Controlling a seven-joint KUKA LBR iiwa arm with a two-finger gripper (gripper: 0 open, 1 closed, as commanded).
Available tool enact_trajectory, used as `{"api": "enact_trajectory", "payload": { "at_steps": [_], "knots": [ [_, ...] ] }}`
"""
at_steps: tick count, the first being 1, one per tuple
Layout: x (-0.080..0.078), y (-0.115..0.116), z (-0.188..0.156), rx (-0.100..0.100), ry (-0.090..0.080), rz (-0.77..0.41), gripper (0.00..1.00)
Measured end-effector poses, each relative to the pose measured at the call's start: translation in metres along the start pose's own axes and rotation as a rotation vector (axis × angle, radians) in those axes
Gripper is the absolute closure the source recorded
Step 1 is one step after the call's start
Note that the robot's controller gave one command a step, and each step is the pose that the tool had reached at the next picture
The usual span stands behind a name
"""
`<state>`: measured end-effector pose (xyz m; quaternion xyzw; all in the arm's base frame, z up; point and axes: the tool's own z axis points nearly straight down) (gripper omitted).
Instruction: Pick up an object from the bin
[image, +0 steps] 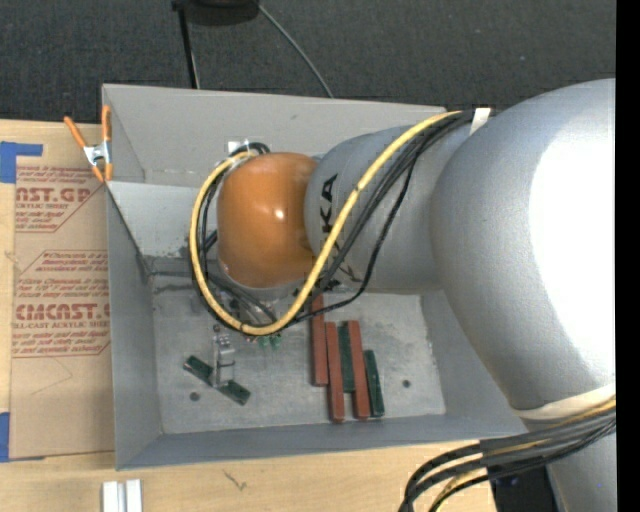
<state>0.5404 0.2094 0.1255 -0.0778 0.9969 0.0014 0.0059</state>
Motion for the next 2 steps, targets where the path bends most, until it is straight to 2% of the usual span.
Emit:
{"api": "enact_trajectory", "payload": {
  "at_steps": [1,2],
  "knots": [
    [-0.0006,-0.0201,0.0555,-0.001,0.011,-0.243,1.00],
    [-0.0006,-0.0201,0.0555,-0.002,0.011,-0.242,1.00]
  ]
}}
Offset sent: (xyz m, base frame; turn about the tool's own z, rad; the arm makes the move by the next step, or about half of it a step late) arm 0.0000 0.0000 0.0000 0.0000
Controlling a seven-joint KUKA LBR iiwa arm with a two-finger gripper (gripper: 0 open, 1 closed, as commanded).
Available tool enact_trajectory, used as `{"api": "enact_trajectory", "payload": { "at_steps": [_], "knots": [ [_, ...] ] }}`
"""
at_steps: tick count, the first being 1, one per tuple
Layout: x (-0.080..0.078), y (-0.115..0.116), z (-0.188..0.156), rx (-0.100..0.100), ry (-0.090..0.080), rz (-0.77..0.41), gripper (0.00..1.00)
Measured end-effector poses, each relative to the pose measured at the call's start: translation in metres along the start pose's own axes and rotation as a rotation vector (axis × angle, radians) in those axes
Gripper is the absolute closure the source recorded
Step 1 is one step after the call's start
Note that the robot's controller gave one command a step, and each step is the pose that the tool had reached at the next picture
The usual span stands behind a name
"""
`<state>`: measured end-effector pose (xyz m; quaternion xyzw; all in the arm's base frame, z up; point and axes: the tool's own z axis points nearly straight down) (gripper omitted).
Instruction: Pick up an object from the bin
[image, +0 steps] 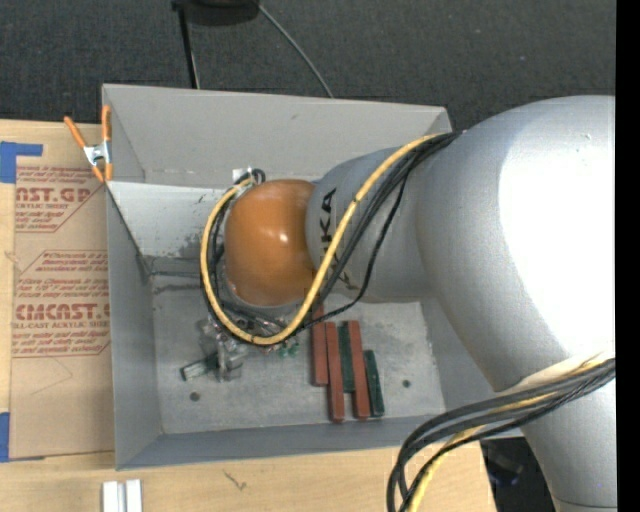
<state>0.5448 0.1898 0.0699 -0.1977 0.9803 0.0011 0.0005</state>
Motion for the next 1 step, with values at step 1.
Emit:
{"api": "enact_trajectory", "payload": {
  "at_steps": [1],
  "knots": [
    [-0.0121,0.0293,-0.1839,0.002,-0.011,0.011,1.00]
  ]
}}
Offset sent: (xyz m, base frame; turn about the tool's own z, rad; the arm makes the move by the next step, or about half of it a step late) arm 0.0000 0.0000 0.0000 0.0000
